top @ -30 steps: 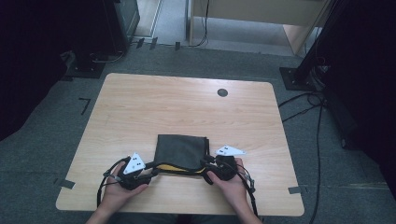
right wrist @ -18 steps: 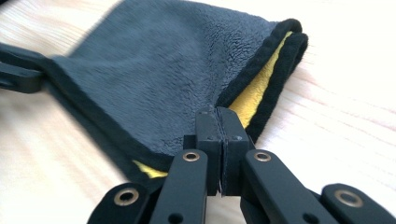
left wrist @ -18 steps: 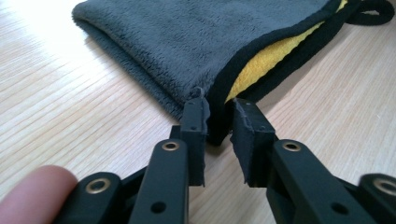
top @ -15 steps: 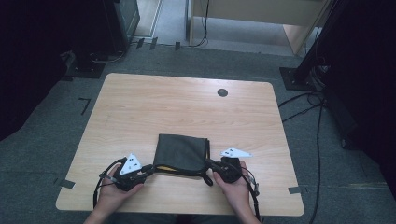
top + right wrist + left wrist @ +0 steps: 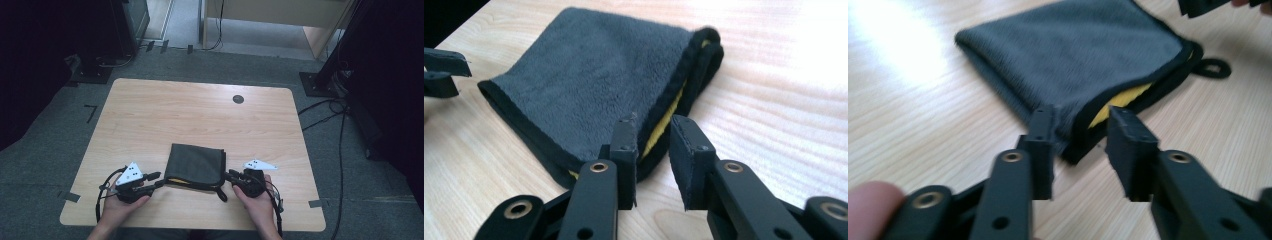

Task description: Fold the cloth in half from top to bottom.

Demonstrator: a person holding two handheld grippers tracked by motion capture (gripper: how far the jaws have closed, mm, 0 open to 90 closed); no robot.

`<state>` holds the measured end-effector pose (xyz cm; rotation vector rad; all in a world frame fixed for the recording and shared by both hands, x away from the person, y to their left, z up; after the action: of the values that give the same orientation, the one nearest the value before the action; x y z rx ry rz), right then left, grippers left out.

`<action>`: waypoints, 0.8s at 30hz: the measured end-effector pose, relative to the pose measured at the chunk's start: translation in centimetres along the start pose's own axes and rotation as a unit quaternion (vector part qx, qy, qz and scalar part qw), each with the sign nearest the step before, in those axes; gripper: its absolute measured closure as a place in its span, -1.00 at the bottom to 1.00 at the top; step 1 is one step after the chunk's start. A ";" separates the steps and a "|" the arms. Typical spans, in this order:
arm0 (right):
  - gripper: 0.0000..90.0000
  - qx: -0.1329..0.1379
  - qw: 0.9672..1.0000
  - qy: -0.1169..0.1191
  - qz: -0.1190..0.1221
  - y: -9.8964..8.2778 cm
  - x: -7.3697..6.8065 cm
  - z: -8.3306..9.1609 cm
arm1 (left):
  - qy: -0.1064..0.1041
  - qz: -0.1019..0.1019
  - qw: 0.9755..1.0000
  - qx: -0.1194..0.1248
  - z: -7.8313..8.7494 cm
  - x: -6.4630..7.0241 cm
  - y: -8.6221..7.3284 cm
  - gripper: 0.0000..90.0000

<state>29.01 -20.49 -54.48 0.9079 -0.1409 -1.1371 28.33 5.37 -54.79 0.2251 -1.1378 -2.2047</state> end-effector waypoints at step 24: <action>0.70 0.003 1.000 -0.018 0.019 -0.5 -0.8 -0.5 | -0.040 -0.005 0.999 0.016 0.5 0.0 0.0 0.29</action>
<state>28.54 -19.57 -54.89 0.8868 -0.1893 -1.1193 28.07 5.73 -54.51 0.1572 -1.2182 -2.2237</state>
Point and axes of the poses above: each handheld gripper's, and its own axes: z roughly backward along the jaws, y roughly out of its top, x roughly to its right, the point moved 9 cm from there along -z, roughly forward along the jaws, and after that the axes turned 4 degrees about -x, right-handed, at the moved point
